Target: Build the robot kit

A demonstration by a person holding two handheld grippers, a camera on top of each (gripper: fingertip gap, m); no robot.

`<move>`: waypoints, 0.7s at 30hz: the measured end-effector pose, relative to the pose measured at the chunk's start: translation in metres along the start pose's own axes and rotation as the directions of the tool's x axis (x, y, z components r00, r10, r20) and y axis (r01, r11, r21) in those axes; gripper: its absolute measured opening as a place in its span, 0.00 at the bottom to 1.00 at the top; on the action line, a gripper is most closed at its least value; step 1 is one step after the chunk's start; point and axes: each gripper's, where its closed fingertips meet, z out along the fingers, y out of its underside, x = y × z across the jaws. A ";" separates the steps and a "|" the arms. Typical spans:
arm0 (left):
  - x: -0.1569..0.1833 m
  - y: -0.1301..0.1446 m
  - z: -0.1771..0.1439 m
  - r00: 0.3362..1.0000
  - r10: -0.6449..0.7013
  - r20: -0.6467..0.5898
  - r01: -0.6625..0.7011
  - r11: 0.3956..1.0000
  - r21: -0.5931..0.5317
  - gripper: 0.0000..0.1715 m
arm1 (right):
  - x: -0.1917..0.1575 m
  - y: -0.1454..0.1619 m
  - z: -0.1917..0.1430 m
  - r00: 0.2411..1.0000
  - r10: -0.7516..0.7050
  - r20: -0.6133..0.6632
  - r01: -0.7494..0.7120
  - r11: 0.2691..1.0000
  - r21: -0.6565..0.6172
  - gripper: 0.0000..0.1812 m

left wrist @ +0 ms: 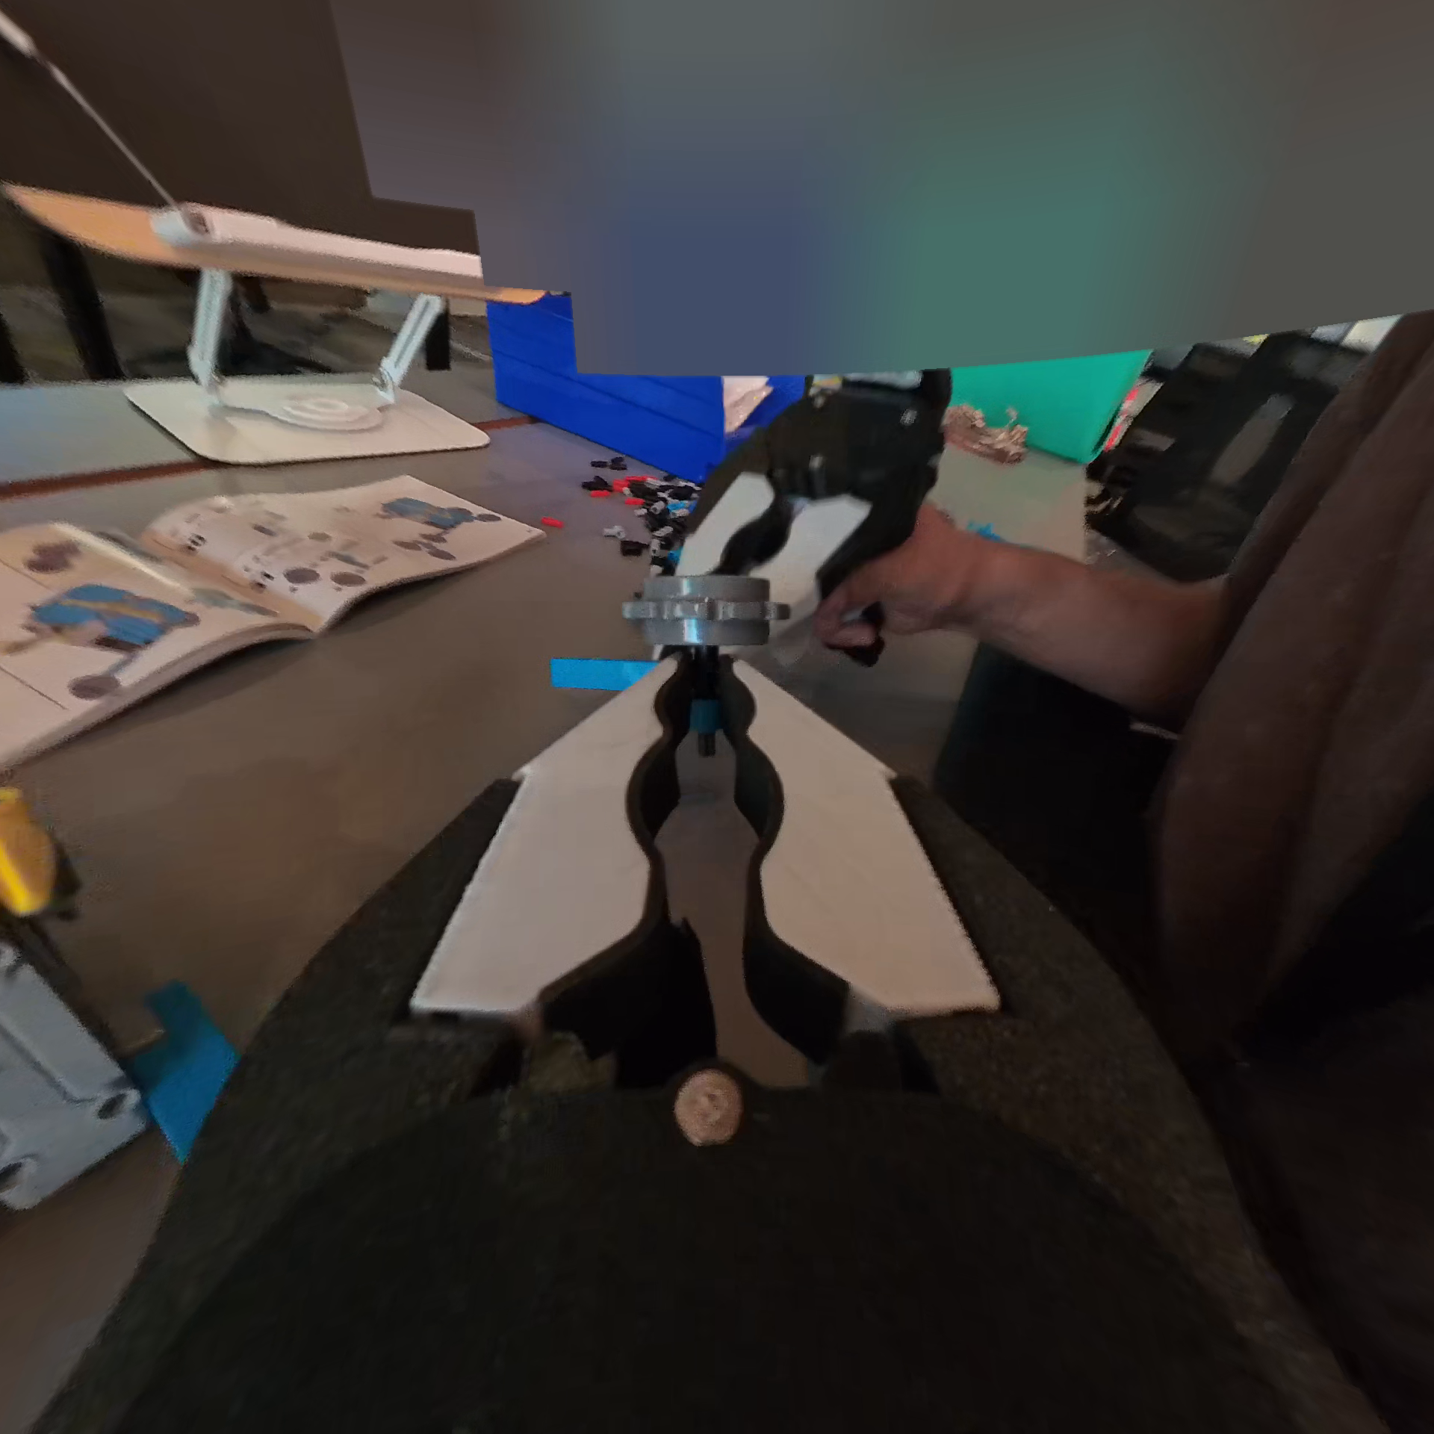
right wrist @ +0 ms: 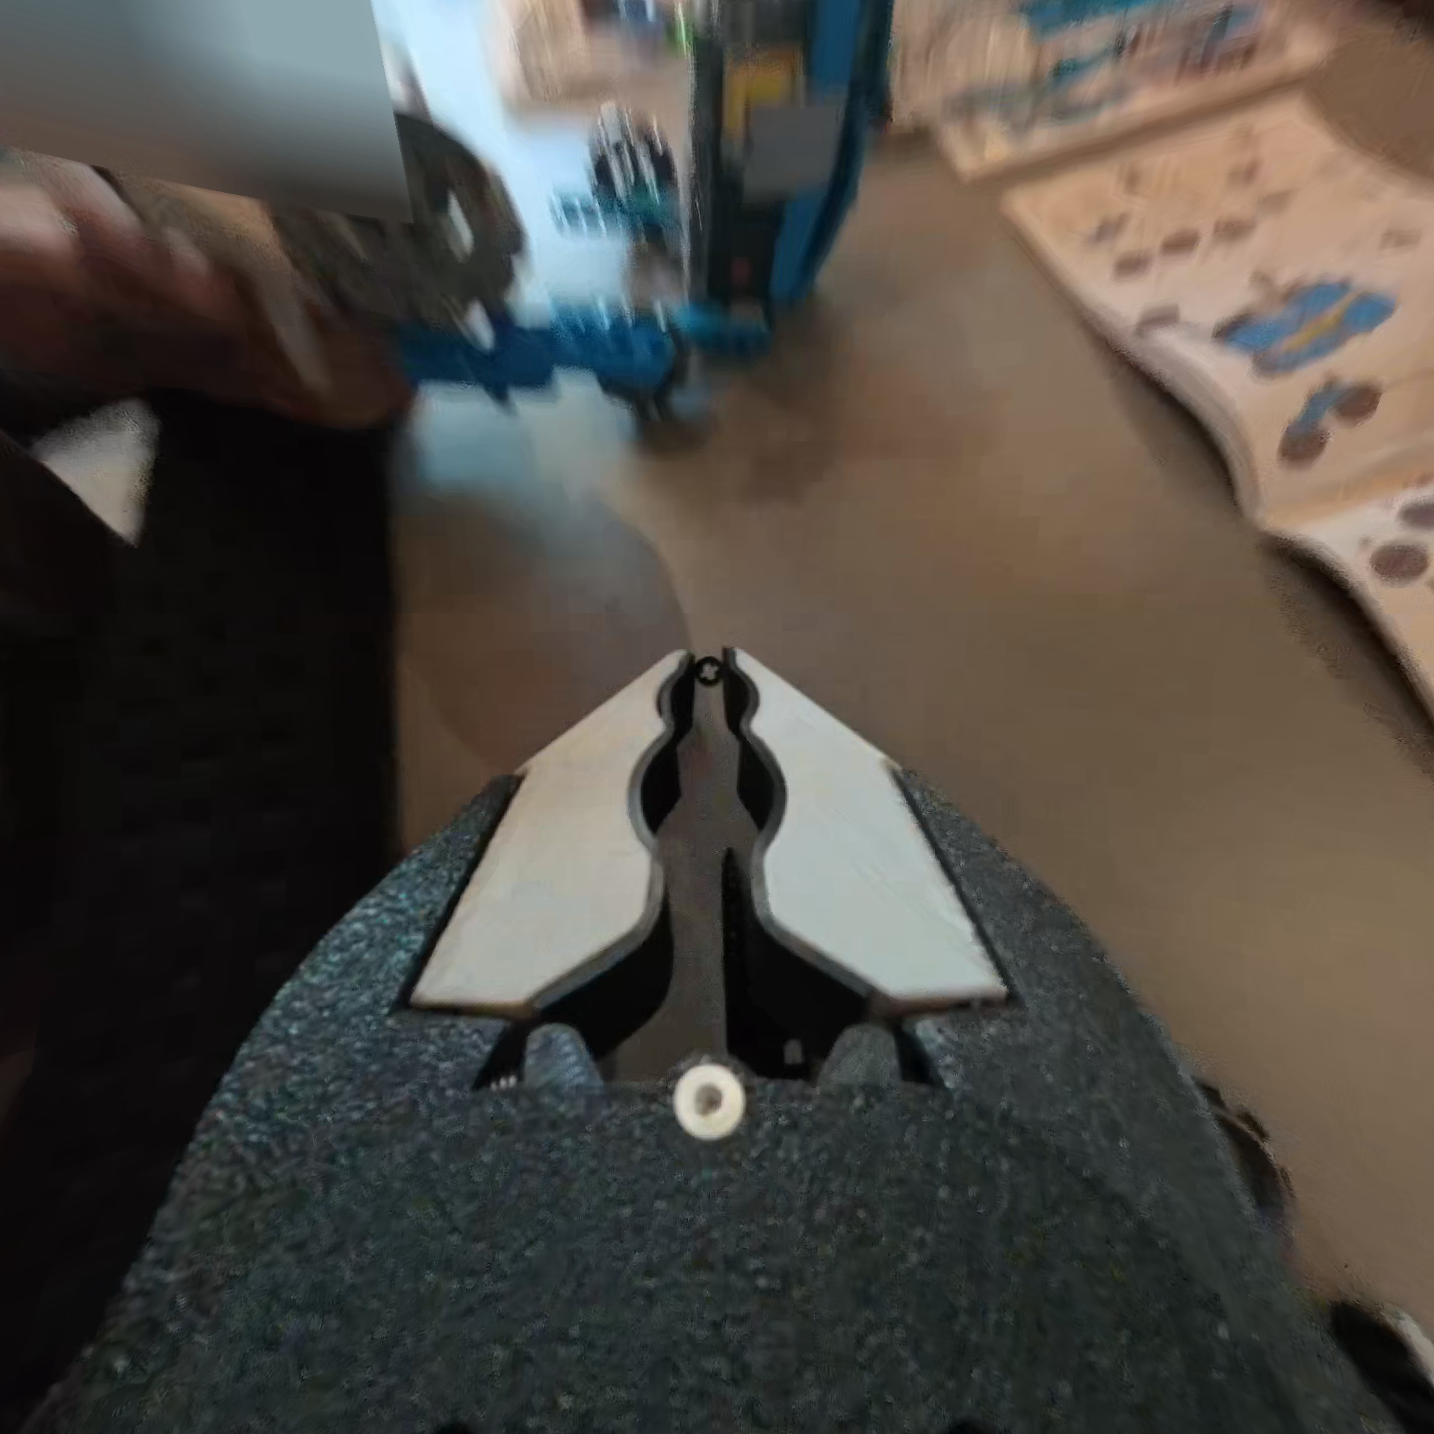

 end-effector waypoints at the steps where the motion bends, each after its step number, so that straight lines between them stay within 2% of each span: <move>1: 0.001 0.001 0.001 0.999 0.051 0.012 -0.051 0.999 -0.007 0.03 | -0.006 -0.018 -0.007 0.999 0.027 0.034 -0.030 0.996 0.087 0.04; 3: 0.003 0.006 0.004 0.989 0.142 0.030 -0.141 0.989 -0.035 0.03 | -0.026 -0.055 -0.021 0.985 0.057 0.164 -0.098 0.963 0.251 0.04; 5: 0.006 0.011 0.007 0.980 0.194 0.032 -0.192 0.979 -0.063 0.03 | -0.041 -0.076 -0.029 0.967 0.045 0.252 -0.129 0.937 0.325 0.04; 8: 0.007 0.014 0.009 0.975 0.221 0.039 -0.217 0.973 -0.081 0.03 | -0.051 -0.080 -0.027 0.957 0.021 0.288 -0.114 0.945 0.308 0.04; 12: 0.008 0.014 0.009 0.976 0.216 0.030 -0.213 0.974 -0.077 0.03 | -0.055 -0.070 -0.018 0.958 0.009 0.285 -0.085 0.963 0.257 0.04; 21: 0.010 0.017 0.011 0.969 0.245 0.025 -0.242 0.966 -0.096 0.03 | -0.056 -0.070 -0.017 0.956 0.019 0.292 -0.094 0.965 0.245 0.04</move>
